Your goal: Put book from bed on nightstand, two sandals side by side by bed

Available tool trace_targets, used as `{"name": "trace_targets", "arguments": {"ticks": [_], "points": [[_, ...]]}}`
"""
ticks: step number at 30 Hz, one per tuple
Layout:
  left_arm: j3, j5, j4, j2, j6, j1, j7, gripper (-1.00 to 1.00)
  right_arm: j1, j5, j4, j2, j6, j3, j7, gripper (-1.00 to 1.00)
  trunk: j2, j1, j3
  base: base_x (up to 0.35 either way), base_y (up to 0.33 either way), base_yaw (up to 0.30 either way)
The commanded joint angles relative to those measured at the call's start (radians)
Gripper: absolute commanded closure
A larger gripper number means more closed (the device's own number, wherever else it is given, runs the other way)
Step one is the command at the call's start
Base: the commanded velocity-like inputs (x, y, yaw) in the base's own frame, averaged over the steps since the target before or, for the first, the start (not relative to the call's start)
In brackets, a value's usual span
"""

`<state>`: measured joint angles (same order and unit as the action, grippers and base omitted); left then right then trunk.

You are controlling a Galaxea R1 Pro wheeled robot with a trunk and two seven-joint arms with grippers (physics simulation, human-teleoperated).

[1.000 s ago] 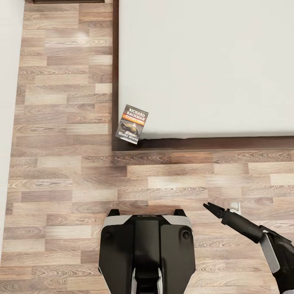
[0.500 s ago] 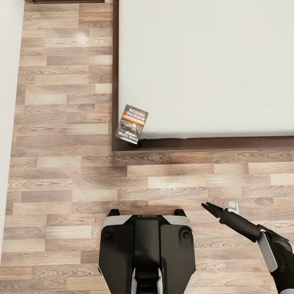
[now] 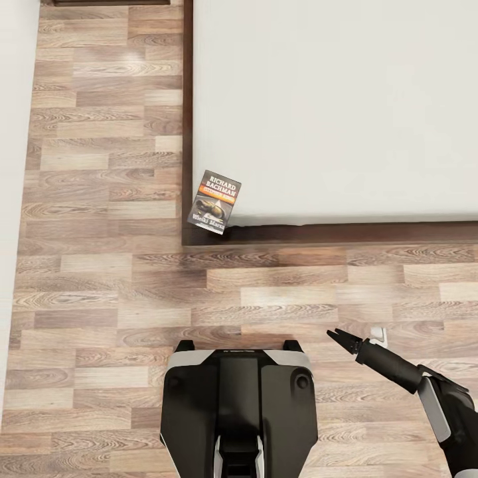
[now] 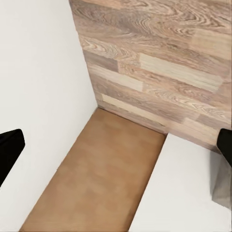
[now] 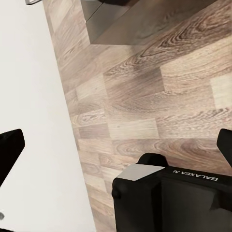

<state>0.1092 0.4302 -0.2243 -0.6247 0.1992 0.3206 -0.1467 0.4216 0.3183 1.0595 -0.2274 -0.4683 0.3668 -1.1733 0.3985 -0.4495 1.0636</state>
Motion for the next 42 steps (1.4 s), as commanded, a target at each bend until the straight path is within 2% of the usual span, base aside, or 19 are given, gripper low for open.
{"name": "trace_targets", "arguments": {"ticks": [1, 2, 5, 6, 8, 10, 12, 13, 16, 17, 20, 21, 23, 26, 33, 37, 42], "points": [[0.009, 0.032, -0.03, -0.029, 0.035, 0.01, -0.003, -1.0, 0.0, 0.005, 0.0, 0.0, -0.009, 0.0, -0.002, -1.0, 0.001, 0.0, 0.001, 0.0, 0.0, 0.0], [0.009, 0.032, -0.03, -0.029, 0.035, 0.01, -0.003, -1.0, 0.0, 0.005, 0.0, 0.0, -0.009, 0.0, -0.002, -1.0, 0.001, 0.0, 0.001, 0.0, 0.0, 0.0], [0.008, 0.072, -0.16, -0.106, 0.135, 0.033, -0.007, -1.0, 0.0, 0.005, 0.0, -0.001, -0.009, 0.0, -0.002, -1.0, 0.001, 0.0, 0.001, 0.0, 0.0, 0.0], [0.008, 0.072, -0.16, -0.106, 0.135, 0.033, -0.007, -1.0, 0.0, 0.005, 0.0, -0.001, -0.009, 0.0, -0.002, -1.0, 0.001, 0.0, 0.001, 0.0, 0.0, 0.0], [0.002, 0.087, -0.281, -0.146, 0.213, 0.042, -0.009, -1.0, 0.0, 0.005, 0.0, 0.0, -0.009, 0.0, -0.002, -1.0, 0.001, 0.0, 0.001, 0.0, 0.0, 0.0], [-0.022, 0.096, -0.41, -0.175, 0.299, 0.047, -0.009, -1.0, 0.0, 0.005, 0.0, 0.0, -0.009, 0.0, -0.002, -1.0, 0.001, 0.0, 0.001, 0.0, 0.0, 0.0], [-0.069, 0.1, -0.532, -0.194, 0.385, 0.051, -0.009, -1.0, 0.0, 0.005, 0.0, 0.001, -0.009, 0.0, -0.002, -1.0, 0.001, 0.0, 0.001, 0.0, 0.0, 0.0], [-0.069, 0.1, -0.532, -0.194, 0.385, 0.051, -0.009, -1.0, 0.0, 0.005, 0.0, 0.001, -0.009, 0.0, -0.002, -1.0, 0.001, 0.0, 0.001, 0.0, 0.0, 0.0], [-0.162, 0.102, -0.697, -0.21, 0.512, 0.054, -0.01, -1.0, 0.0, 0.004, 0.0, 0.003, -0.008, -0.003, -0.001, -1.0, 0.001, 0.0, 0.001, 0.0, 0.0, 0.0], [-0.162, 0.102, -0.697, -0.21, 0.512, 0.054, -0.01, -1.0, 0.0, 0.004, 0.0, 0.003, -0.008, -0.003, -0.001, -1.0, 0.001, 0.0, 0.001, 0.0, 0.0, 0.0], [-0.243, 0.103, -0.852, -0.218, 0.635, 0.055, -0.01, -1.0, 0.001, 0.002, 0.001, 0.006, -0.008, -0.01, -0.001, -1.0, 0.001, 0.0, 0.001, 0.0, 0.015, 0.0], [-0.243, 0.103, -0.852, -0.218, 0.635, 0.055, -0.01, -1.0, 0.001, 0.002, 0.001, 0.006, -0.008, -0.01, -0.001, -1.0, 0.001, 0.0, 0.001, 0.0, 0.028, 0.0], [-0.28, 0.103, -0.948, -0.221, 0.709, 0.056, -0.01, -1.0, 0.002, 0.001, 0.001, 0.008, -0.008, -0.014, -0.001, -1.0, 0.001, 0.0, 0.001, 0.0, 0.047, 0.0], [-0.312, 0.103, -1.067, -0.224, 0.789, 0.057, -0.009, -1.0, 0.01, -0.002, 0.002, 0.009, -0.008, -0.018, 0.0, -1.0, 0.001, 0.0, 0.001, 0.0, 0.069, 0.0], [-0.341, 0.104, -1.172, -0.225, 0.848, 0.058, -0.005, -1.0, 0.027, -0.004, 0.004, 0.011, -0.009, -0.024, 0.0, -1.0, 0.001, 0.0, 0.001, 0.0, 0.084, 0.0], [-0.365, 0.104, -1.203, -0.226, 0.848, 0.058, -0.004, -1.0, 0.047, -0.005, 0.005, 0.011, -0.009, -0.039, 0.0, -1.0, 0.001, 0.0, 0.001, 0.0, 0.111, 0.0], [-0.379, 0.104, -1.213, -0.226, 0.848, 0.057, -0.004, -1.0, 0.056, -0.005, 0.005, 0.011, -0.009, -0.045, 0.0, -1.0, 0.001, 0.0, 0.001, 0.0, 0.181, 0.0]]}}
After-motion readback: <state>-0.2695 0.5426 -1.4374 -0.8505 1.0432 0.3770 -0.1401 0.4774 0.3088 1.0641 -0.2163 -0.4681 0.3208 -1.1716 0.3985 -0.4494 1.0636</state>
